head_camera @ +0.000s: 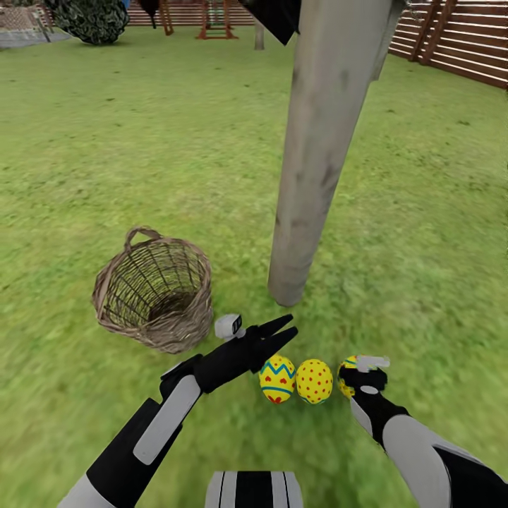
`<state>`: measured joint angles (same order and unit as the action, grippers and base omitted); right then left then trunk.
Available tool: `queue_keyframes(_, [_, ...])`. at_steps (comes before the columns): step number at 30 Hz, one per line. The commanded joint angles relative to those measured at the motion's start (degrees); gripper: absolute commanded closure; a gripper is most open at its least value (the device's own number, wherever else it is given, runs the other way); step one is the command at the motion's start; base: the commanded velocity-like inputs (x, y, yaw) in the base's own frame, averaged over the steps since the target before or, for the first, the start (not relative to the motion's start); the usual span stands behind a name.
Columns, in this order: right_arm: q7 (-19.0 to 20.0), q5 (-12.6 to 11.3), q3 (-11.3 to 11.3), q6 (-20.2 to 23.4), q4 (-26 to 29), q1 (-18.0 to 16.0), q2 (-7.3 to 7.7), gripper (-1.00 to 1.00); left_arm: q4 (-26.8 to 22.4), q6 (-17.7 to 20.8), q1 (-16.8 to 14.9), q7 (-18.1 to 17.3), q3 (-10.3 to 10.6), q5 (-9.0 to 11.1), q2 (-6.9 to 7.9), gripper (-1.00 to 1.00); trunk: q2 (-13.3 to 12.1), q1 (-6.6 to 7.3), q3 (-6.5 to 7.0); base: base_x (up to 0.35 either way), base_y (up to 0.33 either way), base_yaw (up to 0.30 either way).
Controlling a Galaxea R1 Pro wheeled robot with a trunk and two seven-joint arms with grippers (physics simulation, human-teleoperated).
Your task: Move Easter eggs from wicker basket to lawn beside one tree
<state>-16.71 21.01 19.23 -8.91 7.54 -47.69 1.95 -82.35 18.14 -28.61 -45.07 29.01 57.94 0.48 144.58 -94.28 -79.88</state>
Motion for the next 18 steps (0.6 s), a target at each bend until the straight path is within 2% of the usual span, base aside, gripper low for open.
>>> queue_keyframes(1, [-0.09,0.52,0.53,-0.06,0.74,-0.04,-0.02,-1.00,-0.02,0.50,-0.04,0.01,0.08,0.59,0.04,-1.00,0.00,0.03,0.19,0.000,0.000,0.000])
queue_keyframes(5, [-0.14,0.44,0.55,0.81,1.74,-0.04,-0.02,-1.00,0.00,0.50,-0.04,0.01,0.08,0.59,0.04,-1.00,-0.06,0.13,1.08,0.000,0.000,0.000])
queue_keyframes(9, [-0.17,0.37,0.55,4.87,3.04,-0.04,0.14,-1.00,0.00,0.50,-0.04,0.07,0.08,0.55,0.04,-1.00,-0.11,0.24,1.96,0.000,0.000,0.000])
queue_keyframes(12, [-0.04,0.04,0.61,15.74,8.62,-0.04,0.20,-1.00,0.00,0.50,-0.04,0.51,0.11,0.46,-0.01,-1.00,-0.15,0.31,2.63,0.000,0.000,0.000])
queue_keyframes(14, [0.37,-0.36,0.63,21.11,12.09,-0.04,0.15,-1.00,0.06,0.50,-0.04,0.99,0.09,0.38,0.02,-1.00,-0.18,0.37,3.07,0.000,0.000,0.000])
queue_keyframes(16, [4.86,-0.51,0.63,29.00,13.46,-0.04,0.30,-1.00,0.79,0.50,-0.04,2.62,-0.02,0.34,0.04,-1.00,-0.20,0.42,3.52,0.000,0.000,0.000])
queue_keyframes(18, [8.66,-0.53,0.63,34.24,15.74,-0.04,0.38,-1.00,1.75,0.50,-0.04,3.58,-0.24,0.33,0.10,-1.00,-0.23,0.47,3.96,0.000,0.000,0.000])
